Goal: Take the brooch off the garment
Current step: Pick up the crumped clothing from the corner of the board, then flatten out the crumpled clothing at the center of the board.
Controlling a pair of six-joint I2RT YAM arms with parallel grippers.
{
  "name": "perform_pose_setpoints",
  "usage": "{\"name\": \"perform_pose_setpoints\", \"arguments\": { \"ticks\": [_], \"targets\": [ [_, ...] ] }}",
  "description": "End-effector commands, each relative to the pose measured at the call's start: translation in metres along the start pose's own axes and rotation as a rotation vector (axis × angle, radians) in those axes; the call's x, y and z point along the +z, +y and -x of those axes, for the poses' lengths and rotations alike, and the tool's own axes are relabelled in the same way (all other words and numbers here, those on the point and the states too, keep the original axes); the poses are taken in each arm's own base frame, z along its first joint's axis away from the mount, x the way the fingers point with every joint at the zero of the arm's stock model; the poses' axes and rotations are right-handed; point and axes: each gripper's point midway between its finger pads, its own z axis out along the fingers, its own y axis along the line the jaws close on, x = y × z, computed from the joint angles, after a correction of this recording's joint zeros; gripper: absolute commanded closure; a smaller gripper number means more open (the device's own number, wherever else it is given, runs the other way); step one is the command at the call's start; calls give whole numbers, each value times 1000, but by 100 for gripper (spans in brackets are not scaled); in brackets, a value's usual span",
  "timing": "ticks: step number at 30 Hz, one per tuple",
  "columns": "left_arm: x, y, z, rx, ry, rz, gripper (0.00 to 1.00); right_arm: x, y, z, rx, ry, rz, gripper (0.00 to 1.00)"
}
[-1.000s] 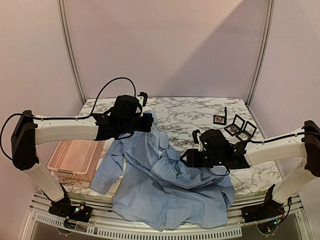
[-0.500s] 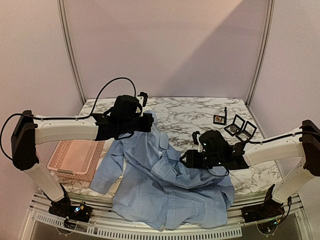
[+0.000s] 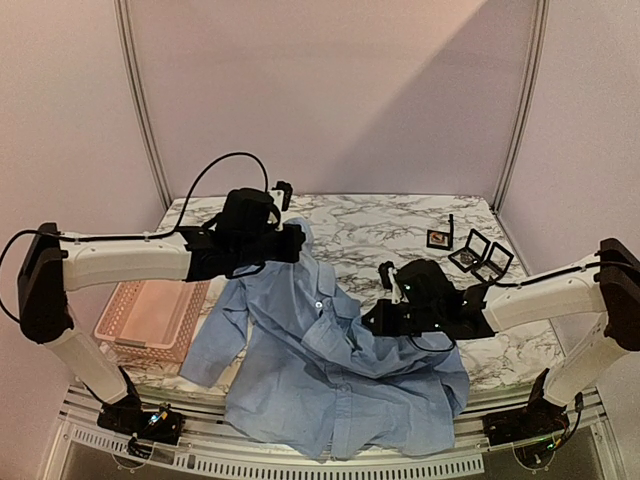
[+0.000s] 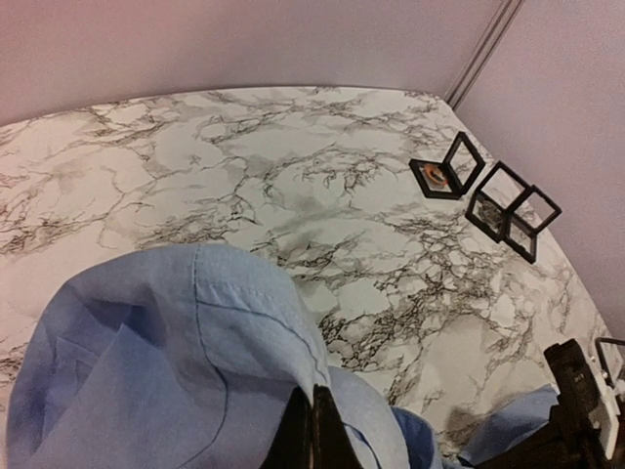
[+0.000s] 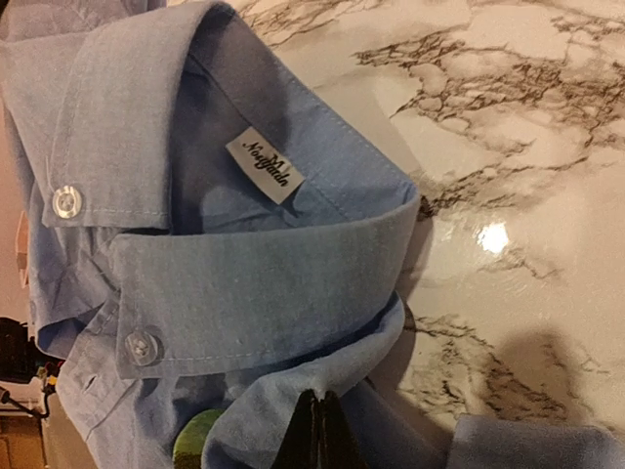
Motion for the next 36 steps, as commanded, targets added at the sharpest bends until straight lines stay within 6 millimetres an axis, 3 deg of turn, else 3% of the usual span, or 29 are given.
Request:
{"name": "perform_pose_setpoints", "arguments": {
  "ticks": [1, 6, 11, 15, 18, 21, 27, 34, 36],
  "targets": [
    [-19, 5, 29, -3, -83, 9, 100, -21, 3, 52, -77, -166, -96, 100],
    [-44, 2, 58, 6, -169, -4, 100, -67, 23, 119, -208, -367, -196, 100],
    [-68, -9, 87, 25, -255, -51, 100, -106, 45, 166, -320, -534, -244, 100],
    [-69, -8, 95, 51, -265, -37, 100, -116, 46, 199, -359, -611, -270, 100],
    [-62, 6, 94, 49, -260, 31, 100, -117, 37, 220, -367, -635, -282, 100],
    [-50, 30, 88, 30, -270, 115, 100, -107, 21, 233, -371, -628, -292, 100],
    [-23, 57, 76, 10, -325, 182, 100, -74, -16, 246, -355, -583, -298, 100],
    [45, 97, 40, 8, -193, 277, 100, -25, -58, 250, -321, -495, -311, 100],
    [56, 103, 33, 8, -154, 280, 90, -13, -69, 248, -311, -458, -338, 90]
  ]
}}
